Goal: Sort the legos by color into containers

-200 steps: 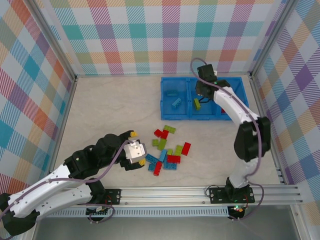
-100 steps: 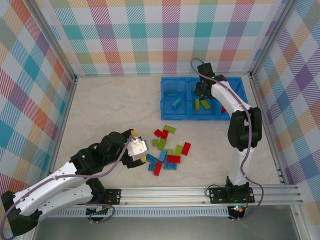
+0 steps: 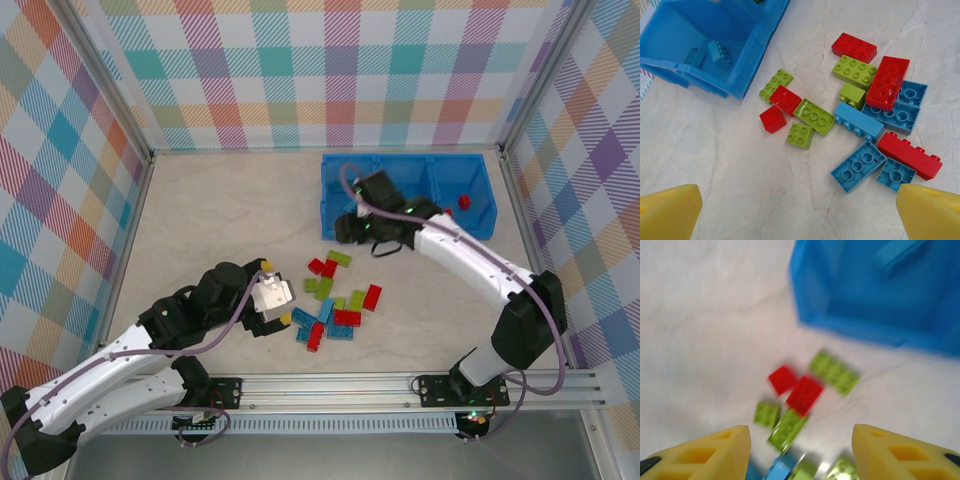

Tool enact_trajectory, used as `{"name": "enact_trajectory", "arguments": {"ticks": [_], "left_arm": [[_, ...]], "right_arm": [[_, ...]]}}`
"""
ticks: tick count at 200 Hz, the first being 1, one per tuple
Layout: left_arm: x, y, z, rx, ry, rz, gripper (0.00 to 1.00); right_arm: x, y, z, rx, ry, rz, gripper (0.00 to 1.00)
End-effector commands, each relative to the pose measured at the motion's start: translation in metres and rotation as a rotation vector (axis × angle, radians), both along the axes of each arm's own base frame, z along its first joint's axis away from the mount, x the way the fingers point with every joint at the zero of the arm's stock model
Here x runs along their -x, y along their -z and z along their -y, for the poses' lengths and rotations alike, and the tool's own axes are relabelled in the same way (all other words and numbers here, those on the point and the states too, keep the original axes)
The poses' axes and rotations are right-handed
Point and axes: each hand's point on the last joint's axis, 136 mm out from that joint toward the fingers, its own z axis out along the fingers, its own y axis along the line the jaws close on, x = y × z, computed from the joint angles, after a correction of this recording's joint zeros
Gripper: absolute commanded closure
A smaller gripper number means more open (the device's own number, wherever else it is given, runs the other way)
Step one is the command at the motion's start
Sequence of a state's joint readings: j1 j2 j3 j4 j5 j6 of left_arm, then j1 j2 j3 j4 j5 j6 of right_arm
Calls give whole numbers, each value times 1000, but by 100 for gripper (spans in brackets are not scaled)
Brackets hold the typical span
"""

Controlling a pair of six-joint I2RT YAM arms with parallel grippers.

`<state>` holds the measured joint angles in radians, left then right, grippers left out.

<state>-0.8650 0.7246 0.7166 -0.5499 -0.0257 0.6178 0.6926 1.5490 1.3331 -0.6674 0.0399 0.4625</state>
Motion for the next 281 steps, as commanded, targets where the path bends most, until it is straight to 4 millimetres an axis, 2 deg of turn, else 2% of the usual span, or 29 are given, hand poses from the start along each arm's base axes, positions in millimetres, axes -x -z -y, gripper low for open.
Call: {"name": "enact_trajectory", "arguments": {"ticks": [1,12,30,61,142,203,221,246,261,281], "left_arm": [[2,-6,1,15,14,-2,0],[2,-5,1,15,17,-7,0],[4,-5,2,22,26,-8,0],[5,-5,3,28,33,-10,0],[7,-4,4,32,44,-16,0],[7,-3,4,29,44,-18,0],[7,-4,5,30,46,-17,0],[7,-3,4,29,46,-18,0],[6,-4,4,33,39,-14,0],[-1,-11,3,64,-8,-3,0]], "right_arm": [[18,48,-22,18,101,-126,44],[23,67,-32,62,113,-158,44],[19,90,-39,107,134,-205,43],[4,112,-37,151,190,-175,41],[-1,147,-46,187,173,-226,42],[-1,156,-38,221,192,-238,54],[-1,151,-35,215,197,-230,62],[0,126,-29,170,196,-172,66],[1,98,-22,129,193,-103,67],[-2,58,-2,87,215,-3,67]]}}
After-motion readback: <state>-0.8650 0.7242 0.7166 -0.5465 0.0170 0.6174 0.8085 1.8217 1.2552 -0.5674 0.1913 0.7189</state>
